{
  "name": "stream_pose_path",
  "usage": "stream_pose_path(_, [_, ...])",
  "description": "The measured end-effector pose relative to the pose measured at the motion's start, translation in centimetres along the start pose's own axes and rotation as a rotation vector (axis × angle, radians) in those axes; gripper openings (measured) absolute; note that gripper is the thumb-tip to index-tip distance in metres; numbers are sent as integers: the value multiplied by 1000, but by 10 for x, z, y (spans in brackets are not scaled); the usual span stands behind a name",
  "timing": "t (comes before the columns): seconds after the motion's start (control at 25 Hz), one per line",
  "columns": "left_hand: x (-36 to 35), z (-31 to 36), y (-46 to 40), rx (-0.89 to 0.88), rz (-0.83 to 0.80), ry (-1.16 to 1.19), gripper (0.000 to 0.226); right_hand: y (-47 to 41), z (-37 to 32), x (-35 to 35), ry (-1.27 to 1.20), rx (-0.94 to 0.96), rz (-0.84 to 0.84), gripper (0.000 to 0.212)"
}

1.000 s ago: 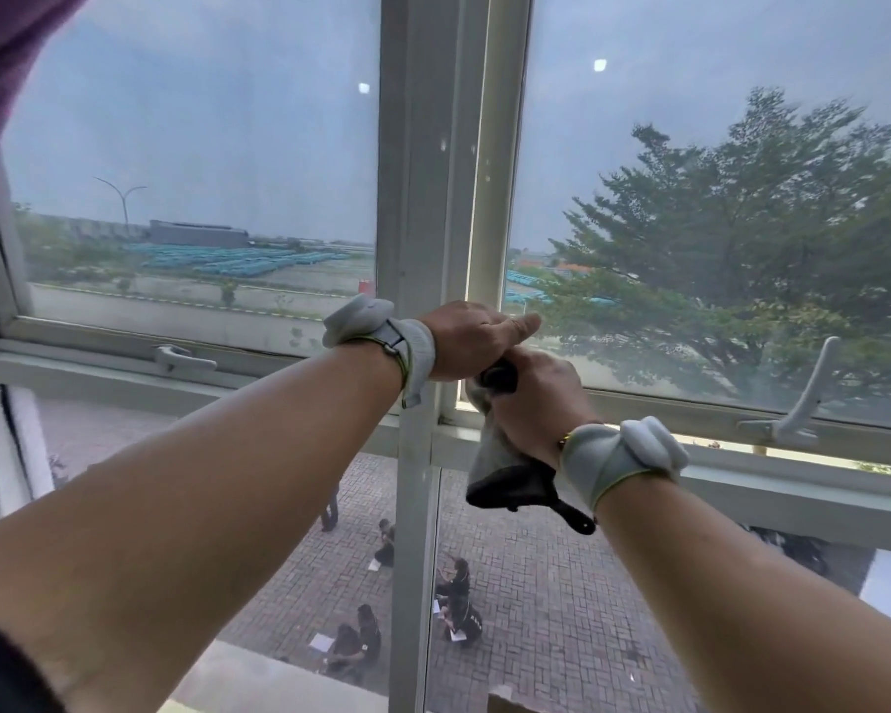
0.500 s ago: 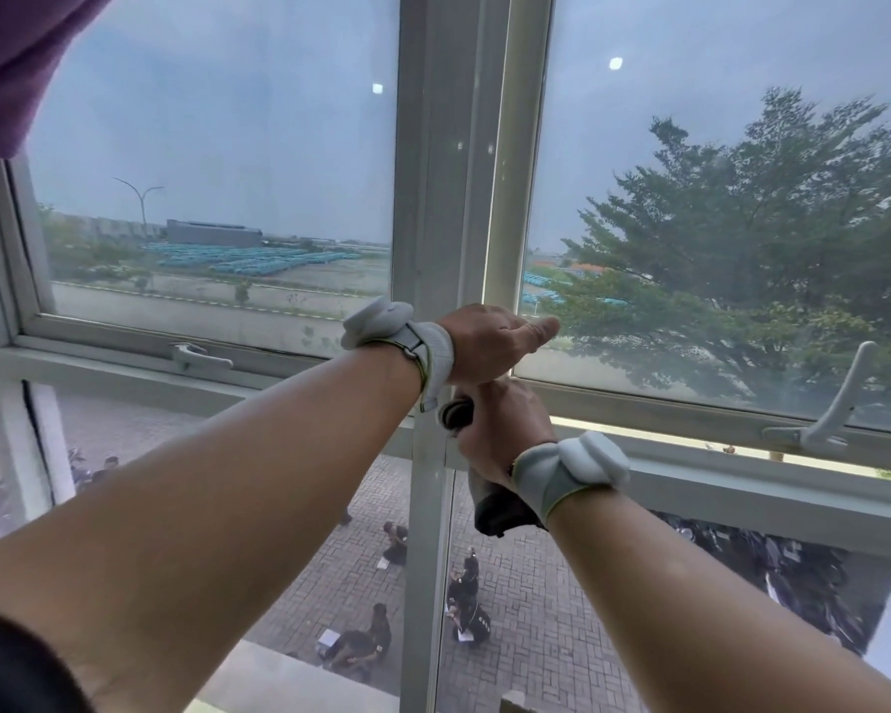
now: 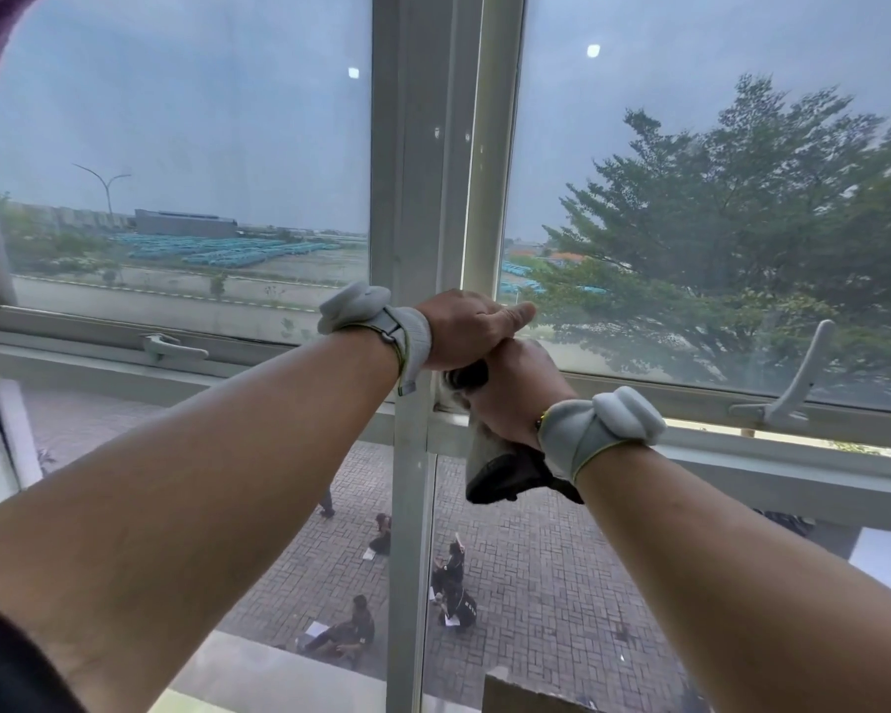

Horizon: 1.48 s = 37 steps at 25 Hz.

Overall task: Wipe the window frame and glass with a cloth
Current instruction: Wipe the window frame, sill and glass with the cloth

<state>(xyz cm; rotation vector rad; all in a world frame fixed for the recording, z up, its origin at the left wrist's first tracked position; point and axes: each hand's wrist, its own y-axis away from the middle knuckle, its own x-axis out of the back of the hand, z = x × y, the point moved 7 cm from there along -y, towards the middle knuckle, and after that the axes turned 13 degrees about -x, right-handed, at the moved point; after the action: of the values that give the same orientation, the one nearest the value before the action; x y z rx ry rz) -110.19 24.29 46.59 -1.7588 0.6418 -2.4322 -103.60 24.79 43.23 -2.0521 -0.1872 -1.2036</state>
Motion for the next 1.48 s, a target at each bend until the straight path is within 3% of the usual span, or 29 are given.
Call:
stream_pose_path(0.24, [0,2,-2,-4,-14,14,63,4,-10,-35,105,15,-28,33])
stream_pose_path(0.52, [1,6,-7,7,-23,-4,66,5,-5,-37,20,-32,-79,27])
stream_pose_path(0.84, [0,8,-3,12,-21,29,63,17,-10,-18,-65,68,-152,21])
stream_pose_path(1.08, [0,10,2,13,-21,33,62,9,5,-5,-71,12,-50,29])
stream_pose_path(1.48, [5,18,12,-1,62,60,62,12,-8,-36,-35,-1,-92,27])
